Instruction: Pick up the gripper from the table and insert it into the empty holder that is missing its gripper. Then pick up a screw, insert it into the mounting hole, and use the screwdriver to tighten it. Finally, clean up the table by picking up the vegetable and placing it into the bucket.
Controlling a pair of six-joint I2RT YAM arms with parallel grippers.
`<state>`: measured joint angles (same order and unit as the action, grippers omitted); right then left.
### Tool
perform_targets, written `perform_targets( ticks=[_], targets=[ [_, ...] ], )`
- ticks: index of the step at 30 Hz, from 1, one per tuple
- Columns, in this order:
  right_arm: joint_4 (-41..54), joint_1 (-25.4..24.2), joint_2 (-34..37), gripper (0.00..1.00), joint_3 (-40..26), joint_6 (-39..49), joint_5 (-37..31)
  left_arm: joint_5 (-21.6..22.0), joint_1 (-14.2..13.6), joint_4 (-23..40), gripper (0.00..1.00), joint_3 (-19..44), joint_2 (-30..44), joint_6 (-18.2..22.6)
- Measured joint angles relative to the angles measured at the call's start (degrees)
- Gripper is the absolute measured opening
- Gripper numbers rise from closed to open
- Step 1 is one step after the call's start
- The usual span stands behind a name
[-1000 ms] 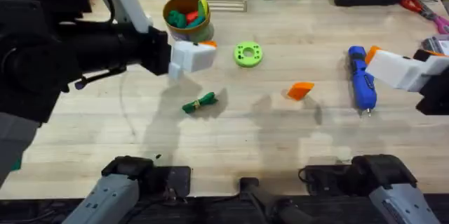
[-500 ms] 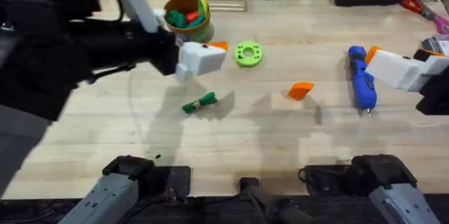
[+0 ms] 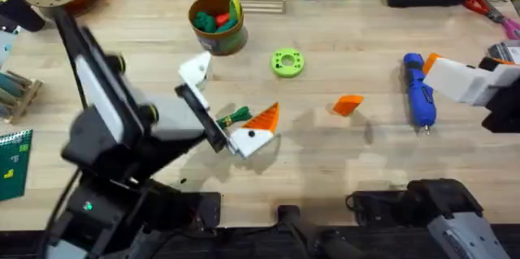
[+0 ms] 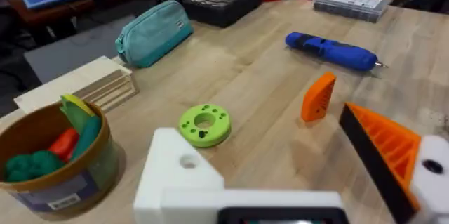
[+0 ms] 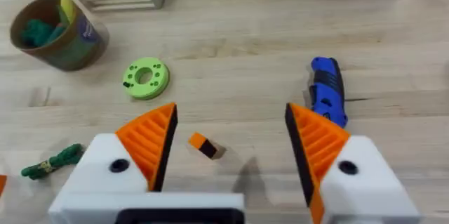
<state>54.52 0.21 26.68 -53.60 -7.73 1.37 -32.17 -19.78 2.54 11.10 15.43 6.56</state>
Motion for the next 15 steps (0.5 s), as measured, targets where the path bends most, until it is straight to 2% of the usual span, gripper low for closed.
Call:
perform_targets(
  ticks=[7,8,15],
  targets=[
    [0.0,0.0,0.0,0.896,0.0,0.0,0.0,1.0,-1.0,0.1,0.987,-7.5,-12.8,-2.2],
    [0.0,0.0,0.0,0.897,0.0,0.0,0.0,1.0,-1.0,-1.5,0.987,-9.7,-15.1,-4.0],
    [0.0,0.0,0.0,0.896,0.0,0.0,0.0,1.6,-1.0,0.5,0.987,-10.5,-15.2,-8.7]
  ],
)
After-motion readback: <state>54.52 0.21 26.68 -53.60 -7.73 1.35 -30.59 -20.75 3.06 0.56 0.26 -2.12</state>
